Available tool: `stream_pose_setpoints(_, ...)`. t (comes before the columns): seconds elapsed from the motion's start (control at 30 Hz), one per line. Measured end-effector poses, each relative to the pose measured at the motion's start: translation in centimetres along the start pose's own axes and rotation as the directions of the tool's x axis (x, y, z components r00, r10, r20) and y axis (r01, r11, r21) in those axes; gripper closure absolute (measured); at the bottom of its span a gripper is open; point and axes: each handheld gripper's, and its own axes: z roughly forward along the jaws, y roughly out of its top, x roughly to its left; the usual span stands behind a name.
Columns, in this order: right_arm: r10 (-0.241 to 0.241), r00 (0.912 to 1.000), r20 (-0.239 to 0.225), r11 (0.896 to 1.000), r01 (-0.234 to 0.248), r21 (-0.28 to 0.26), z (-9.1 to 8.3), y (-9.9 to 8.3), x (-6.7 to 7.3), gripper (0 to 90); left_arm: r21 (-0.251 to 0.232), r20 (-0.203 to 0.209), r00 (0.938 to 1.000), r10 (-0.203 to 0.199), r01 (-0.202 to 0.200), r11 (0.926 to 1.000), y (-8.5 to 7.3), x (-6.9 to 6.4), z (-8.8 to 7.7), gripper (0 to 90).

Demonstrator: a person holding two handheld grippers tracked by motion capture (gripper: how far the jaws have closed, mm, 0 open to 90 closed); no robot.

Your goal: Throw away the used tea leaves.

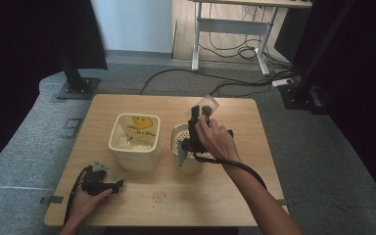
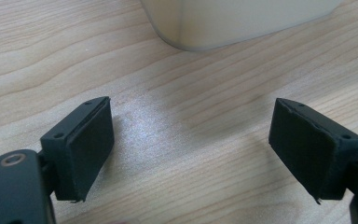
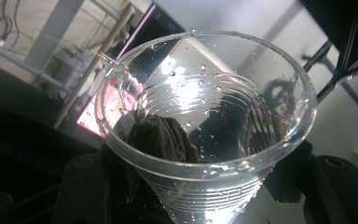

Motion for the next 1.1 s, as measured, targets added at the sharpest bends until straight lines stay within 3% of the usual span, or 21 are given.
stream_pose_setpoints(0.03, 0.003, 0.9999, 0.016, 1.000, -0.003, -0.015, -0.1, 0.0, 0.0, 39.8, 0.000, 0.002, 1.0000, 0.000, 0.000, 1.0000, 0.0, 0.0, 0.0, 13.9)
stream_pose_setpoints(0.13, 0.038, 0.9989, -0.026, 0.999, -0.038, 0.007, 0.4, -0.3, 0.2, 39.6, 0.002, 0.004, 1.0000, 0.002, -0.002, 1.0000, 0.0, 0.0, -0.1, 13.9)
stream_pose_setpoints(0.2, 0.049, 0.9979, -0.043, 0.999, -0.049, -0.010, 0.2, -0.1, 0.6, 39.3, 0.001, 0.006, 1.0000, 0.001, -0.001, 1.0000, 0.0, 0.0, 0.0, 13.9)
stream_pose_setpoints(0.33, 0.026, 0.9996, -0.014, 0.999, -0.027, -0.040, -0.6, 0.7, 0.9, 39.4, 0.002, 0.002, 1.0000, 0.001, -0.001, 1.0000, 0.0, 0.0, 0.0, 13.9)
stream_pose_setpoints(0.4, 0.013, 0.9998, 0.016, 1.000, -0.012, -0.018, -0.4, 0.5, 1.0, 39.4, 0.003, 0.003, 1.0000, 0.003, -0.003, 1.0000, 0.0, 0.1, -0.1, 13.9)
stream_pose_setpoints(0.5, 0.009, 0.9999, 0.007, 1.000, -0.009, -0.010, -0.2, 0.2, 1.0, 39.4, 0.003, 0.003, 1.0000, 0.002, -0.002, 1.0000, 0.0, 0.1, -0.1, 13.9)
stream_pose_setpoints(0.8, 0.078, 0.9965, -0.028, 0.997, -0.078, 0.004, 0.2, -0.4, 1.1, 39.2, 0.003, 0.002, 1.0000, -0.002, 0.002, 1.0000, 0.0, 0.2, -0.1, 13.9)
stream_pose_setpoints(0.93, 0.113, 0.9925, -0.045, 0.992, -0.111, 0.062, 1.1, -0.9, 0.9, 39.2, 0.004, 0.001, 1.0000, -0.004, 0.004, 1.0000, 0.0, 0.2, -0.1, 13.9)
stream_pose_setpoints(0.97, 0.044, 0.9983, -0.037, 0.999, -0.044, -0.001, 0.1, 0.6, 1.2, 40.4, 0.004, 0.000, 1.0000, -0.002, 0.002, 1.0000, 0.0, 0.2, 0.0, 13.9)
stream_pose_setpoints(1.03, 0.041, 0.9992, -0.004, 0.998, -0.041, -0.056, -0.6, 1.2, 0.8, 40.9, 0.006, 0.001, 1.0000, -0.002, 0.002, 1.0000, 0.1, 0.2, 0.0, 13.9)
stream_pose_setpoints(1.1, 0.032, 0.9994, 0.013, 0.999, -0.032, -0.007, 0.1, 0.8, 0.7, 40.9, 0.008, 0.003, 1.0000, -0.004, 0.004, 1.0000, 0.1, 0.1, -0.1, 13.9)
